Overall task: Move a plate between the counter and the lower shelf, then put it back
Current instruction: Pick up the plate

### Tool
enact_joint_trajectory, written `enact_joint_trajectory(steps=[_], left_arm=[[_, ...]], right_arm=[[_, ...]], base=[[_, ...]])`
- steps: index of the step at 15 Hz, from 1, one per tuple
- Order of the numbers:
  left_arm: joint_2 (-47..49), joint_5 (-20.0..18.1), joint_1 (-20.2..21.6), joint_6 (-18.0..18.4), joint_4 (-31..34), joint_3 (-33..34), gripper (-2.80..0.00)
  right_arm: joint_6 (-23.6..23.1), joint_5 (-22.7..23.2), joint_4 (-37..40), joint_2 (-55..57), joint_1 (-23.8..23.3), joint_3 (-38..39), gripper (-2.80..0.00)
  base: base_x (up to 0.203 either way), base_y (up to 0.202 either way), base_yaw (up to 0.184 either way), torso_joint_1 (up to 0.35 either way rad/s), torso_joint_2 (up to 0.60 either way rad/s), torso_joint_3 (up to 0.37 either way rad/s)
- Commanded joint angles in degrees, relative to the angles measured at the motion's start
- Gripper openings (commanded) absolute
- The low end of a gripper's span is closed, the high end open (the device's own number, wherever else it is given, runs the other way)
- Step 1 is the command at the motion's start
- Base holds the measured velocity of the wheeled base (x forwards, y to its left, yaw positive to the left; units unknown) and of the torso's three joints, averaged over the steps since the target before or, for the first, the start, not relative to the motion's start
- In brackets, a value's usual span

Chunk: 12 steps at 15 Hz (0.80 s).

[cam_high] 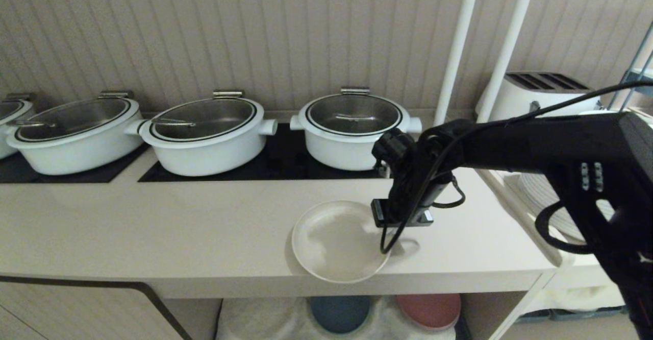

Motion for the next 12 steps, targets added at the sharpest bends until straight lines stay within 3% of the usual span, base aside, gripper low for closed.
enact_joint_trajectory(steps=[1, 6, 12], left_arm=[[-0.02, 0.03, 0.00, -0.07, 0.00, 0.05, -2.80], [-0.02, 0.03, 0.00, -0.07, 0.00, -0.03, -2.80], [-0.02, 0.03, 0.00, -0.07, 0.00, 0.05, -2.80]], right_arm=[[0.18, 0.12, 0.93, -2.53, -0.41, -0.03, -2.80], [0.24, 0.20, 3.62, -5.42, -0.68, 0.02, -2.80], [0.46, 0.31, 3.26, -8.96, -1.94, 5.80, -2.80]], base=[[0.000, 0.000, 0.000, 0.000, 0.00, 0.000], [0.000, 0.000, 0.000, 0.000, 0.00, 0.000], [0.000, 0.000, 0.000, 0.000, 0.00, 0.000]])
